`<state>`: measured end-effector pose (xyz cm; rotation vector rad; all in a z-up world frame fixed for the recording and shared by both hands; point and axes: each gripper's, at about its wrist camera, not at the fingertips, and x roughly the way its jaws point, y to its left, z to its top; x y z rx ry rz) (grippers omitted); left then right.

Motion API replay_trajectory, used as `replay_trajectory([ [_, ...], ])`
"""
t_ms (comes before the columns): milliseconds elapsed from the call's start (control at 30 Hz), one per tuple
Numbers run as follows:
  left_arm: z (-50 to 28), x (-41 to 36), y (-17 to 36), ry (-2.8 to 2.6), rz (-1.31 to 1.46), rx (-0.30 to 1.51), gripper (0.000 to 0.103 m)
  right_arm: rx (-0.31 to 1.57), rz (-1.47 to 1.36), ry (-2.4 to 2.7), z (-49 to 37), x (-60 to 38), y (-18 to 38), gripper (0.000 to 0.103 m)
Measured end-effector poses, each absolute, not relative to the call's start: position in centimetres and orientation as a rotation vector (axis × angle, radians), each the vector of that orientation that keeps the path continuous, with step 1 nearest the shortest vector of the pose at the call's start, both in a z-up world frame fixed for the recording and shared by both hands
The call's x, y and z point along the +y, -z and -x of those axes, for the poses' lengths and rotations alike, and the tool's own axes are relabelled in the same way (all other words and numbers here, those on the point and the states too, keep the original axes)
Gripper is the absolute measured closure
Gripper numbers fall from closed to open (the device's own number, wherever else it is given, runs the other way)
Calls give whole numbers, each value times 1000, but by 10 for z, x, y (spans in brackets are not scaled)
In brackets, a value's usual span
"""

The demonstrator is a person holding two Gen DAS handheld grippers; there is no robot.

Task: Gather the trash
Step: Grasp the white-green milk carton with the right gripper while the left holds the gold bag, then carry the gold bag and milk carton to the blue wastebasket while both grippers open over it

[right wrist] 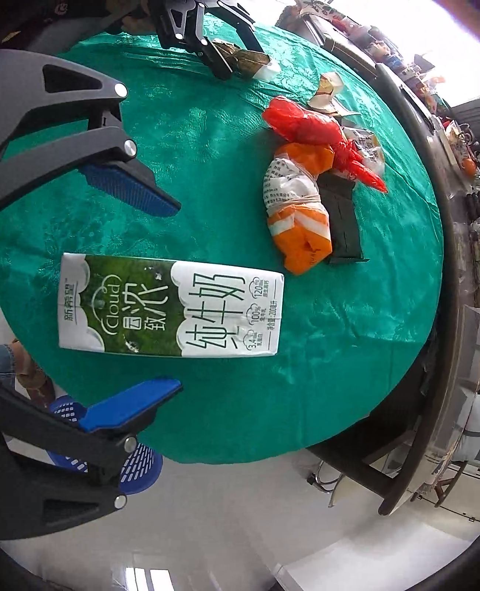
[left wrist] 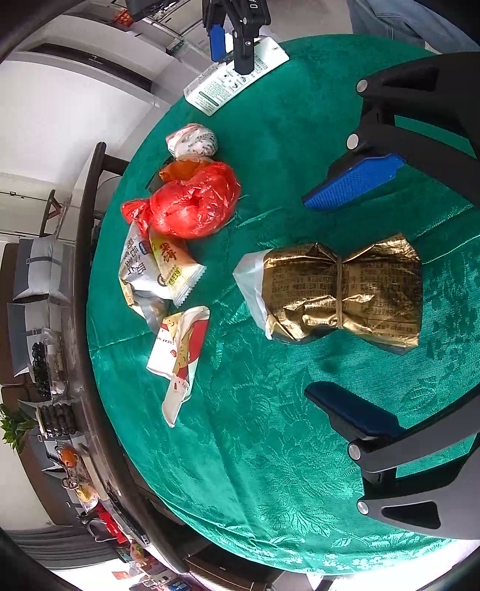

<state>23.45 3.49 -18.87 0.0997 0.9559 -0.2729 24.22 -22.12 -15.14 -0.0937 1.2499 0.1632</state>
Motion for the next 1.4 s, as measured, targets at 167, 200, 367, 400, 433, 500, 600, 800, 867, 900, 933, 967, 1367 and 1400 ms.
replay_trajectory([
  [167, -236, 39, 189, 244, -108, 967, 32, 1252, 103, -168, -243, -224, 154, 55],
  [200, -237, 41, 190, 242, -98, 975, 40, 1244, 99, -171, -240, -225, 150, 55],
  [367, -234, 50, 186, 257, -62, 969, 60, 1189, 61, -191, -230, -231, 135, 55],
  [400, -234, 50, 185, 264, -55, 969, 61, 1175, 47, -201, -227, -232, 132, 55],
  [433, -232, 50, 183, 270, -52, 964, 61, 1160, 29, -214, -223, -233, 129, 55],
  [500, -228, 48, 180, 286, -47, 953, 62, 1140, -9, -235, -218, -236, 124, 55],
  [600, -220, 41, 173, 321, -39, 926, 62, 1106, -79, -269, -208, -243, 121, 55],
  [800, -203, 3, 160, 402, -45, 919, 62, 1043, -172, -291, -187, -274, 110, 55],
  [867, -195, -21, 154, 457, -55, 918, 62, 1036, -175, -267, -182, -292, 107, 55],
  [900, -192, -35, 152, 488, -58, 921, 62, 1033, -179, -243, -178, -306, 106, 55],
  [933, -189, -50, 149, 518, -64, 922, 62, 1031, -184, -219, -175, -320, 105, 55],
  [967, -185, -68, 146, 552, -73, 920, 62, 1030, -185, -188, -172, -335, 106, 55],
  [1367, -163, -287, 141, 834, -154, 940, 62, 1079, -201, 86, -142, -487, 149, 55],
  [1400, -164, -303, 145, 841, -153, 950, 61, 1085, -212, 99, -139, -498, 155, 55],
])
